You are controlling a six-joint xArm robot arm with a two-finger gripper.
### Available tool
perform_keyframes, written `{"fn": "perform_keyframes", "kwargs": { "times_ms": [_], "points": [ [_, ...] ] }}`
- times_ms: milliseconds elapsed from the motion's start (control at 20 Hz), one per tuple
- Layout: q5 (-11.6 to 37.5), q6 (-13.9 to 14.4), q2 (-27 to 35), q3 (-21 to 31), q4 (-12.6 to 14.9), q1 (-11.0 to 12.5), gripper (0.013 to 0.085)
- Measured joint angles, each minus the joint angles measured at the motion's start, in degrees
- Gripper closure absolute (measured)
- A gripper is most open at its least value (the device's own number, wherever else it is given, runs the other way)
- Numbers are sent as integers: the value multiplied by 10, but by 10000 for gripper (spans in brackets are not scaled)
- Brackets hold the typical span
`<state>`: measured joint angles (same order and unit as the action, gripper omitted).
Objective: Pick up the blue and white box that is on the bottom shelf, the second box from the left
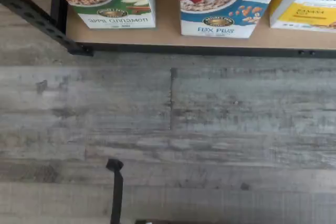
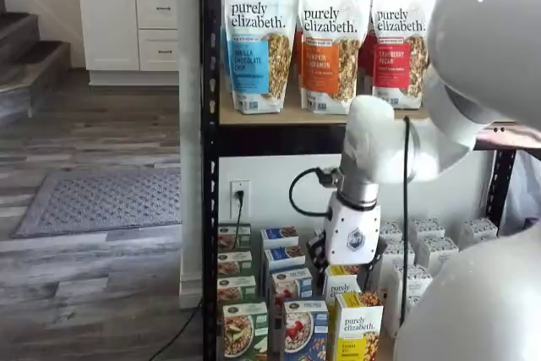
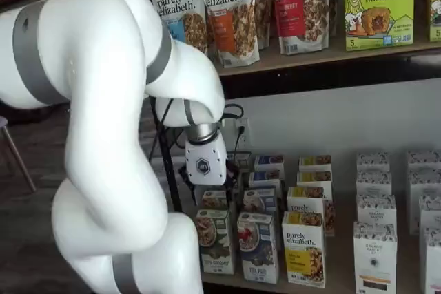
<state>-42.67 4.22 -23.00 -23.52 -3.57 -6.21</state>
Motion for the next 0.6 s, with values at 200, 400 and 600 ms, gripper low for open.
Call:
{"fn": "perform_keyframes", "kwargs": {
  "times_ms": [200,400,600],
  "points": [
    [57,14,64,-4,8,-10,130],
    [108,15,119,-10,4,-17,130],
    [156,32,164,-17,21,-21,130]
  ]
}}
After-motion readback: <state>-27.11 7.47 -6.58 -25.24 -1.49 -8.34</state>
